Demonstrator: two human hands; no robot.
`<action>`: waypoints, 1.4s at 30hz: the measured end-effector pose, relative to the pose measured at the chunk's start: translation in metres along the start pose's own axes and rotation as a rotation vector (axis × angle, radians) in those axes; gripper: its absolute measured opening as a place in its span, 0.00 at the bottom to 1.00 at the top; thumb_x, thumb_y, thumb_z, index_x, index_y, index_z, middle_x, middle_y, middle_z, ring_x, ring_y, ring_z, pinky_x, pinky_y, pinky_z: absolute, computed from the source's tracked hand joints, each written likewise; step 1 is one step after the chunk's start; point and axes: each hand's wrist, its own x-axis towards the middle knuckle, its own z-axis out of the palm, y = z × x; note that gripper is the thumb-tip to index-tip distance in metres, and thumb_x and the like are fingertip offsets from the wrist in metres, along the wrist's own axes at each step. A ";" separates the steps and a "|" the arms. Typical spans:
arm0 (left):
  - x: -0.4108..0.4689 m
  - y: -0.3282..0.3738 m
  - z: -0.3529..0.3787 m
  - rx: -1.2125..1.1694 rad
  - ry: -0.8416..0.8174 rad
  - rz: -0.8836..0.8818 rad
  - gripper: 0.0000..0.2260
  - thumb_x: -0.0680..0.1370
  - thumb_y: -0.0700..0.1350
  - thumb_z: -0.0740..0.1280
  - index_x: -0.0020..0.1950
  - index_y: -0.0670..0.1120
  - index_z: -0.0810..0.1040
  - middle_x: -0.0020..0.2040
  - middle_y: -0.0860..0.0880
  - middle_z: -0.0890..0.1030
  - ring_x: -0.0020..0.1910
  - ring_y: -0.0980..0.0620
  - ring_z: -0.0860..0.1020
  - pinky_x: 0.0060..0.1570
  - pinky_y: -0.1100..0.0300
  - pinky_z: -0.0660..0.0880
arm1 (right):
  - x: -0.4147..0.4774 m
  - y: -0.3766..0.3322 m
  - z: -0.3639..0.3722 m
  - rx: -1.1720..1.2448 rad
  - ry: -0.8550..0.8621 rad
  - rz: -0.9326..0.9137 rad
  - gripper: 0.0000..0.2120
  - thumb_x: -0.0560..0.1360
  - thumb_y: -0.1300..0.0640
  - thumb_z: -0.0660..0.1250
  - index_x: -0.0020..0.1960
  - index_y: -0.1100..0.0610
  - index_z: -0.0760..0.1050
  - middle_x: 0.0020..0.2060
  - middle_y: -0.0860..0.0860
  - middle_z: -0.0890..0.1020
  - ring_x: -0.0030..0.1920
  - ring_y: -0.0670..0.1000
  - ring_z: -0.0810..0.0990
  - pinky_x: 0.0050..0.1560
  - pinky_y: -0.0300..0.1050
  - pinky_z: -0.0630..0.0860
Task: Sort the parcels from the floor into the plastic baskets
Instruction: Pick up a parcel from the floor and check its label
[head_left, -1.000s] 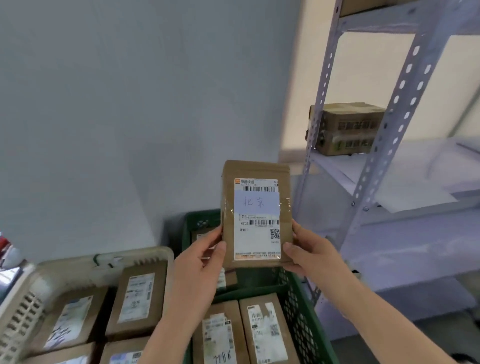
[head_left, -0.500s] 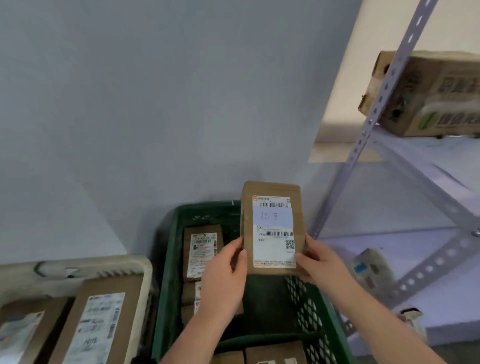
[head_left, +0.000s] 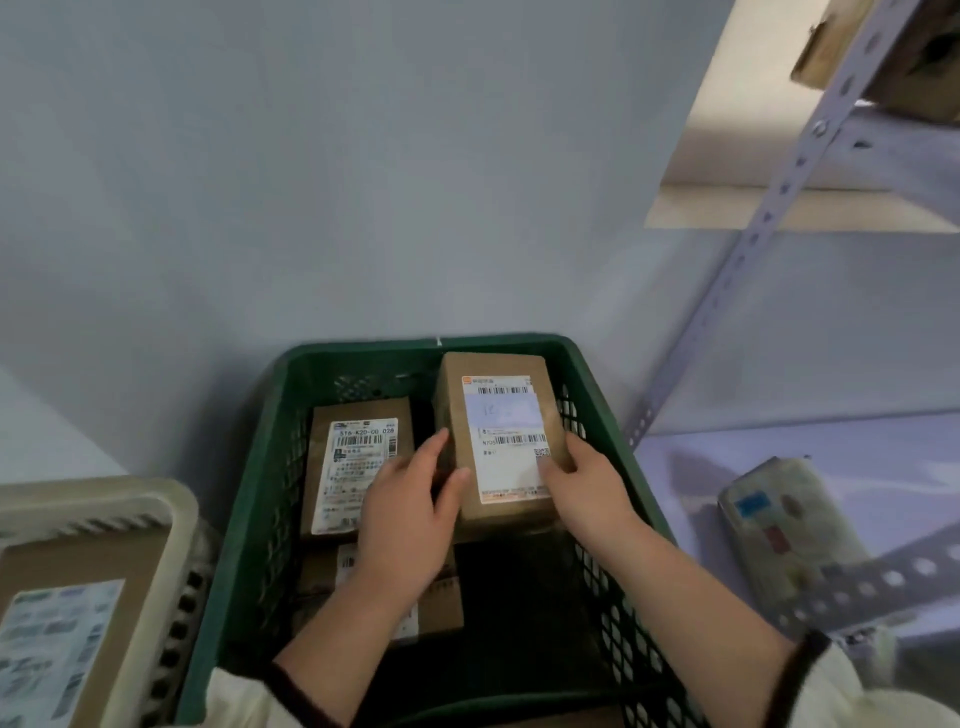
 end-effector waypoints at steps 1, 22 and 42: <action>0.000 0.001 0.002 -0.016 0.016 0.024 0.23 0.79 0.55 0.60 0.73 0.54 0.63 0.53 0.53 0.78 0.50 0.58 0.73 0.45 0.65 0.69 | 0.000 0.002 -0.001 -0.002 0.003 -0.001 0.08 0.80 0.58 0.59 0.56 0.48 0.72 0.54 0.50 0.81 0.55 0.50 0.79 0.59 0.54 0.76; 0.011 -0.023 0.022 0.496 -0.288 0.121 0.22 0.82 0.53 0.47 0.76 0.53 0.53 0.65 0.52 0.76 0.75 0.48 0.55 0.70 0.42 0.49 | 0.032 0.028 0.016 -0.171 0.008 0.109 0.13 0.78 0.59 0.62 0.62 0.55 0.73 0.55 0.53 0.80 0.47 0.50 0.75 0.51 0.49 0.78; 0.008 0.000 0.034 0.475 -0.328 0.087 0.22 0.83 0.53 0.47 0.77 0.55 0.50 0.67 0.53 0.75 0.77 0.48 0.50 0.71 0.39 0.43 | 0.002 0.019 0.013 -1.137 -0.325 -0.295 0.33 0.76 0.65 0.63 0.76 0.56 0.53 0.76 0.56 0.53 0.75 0.57 0.55 0.73 0.51 0.61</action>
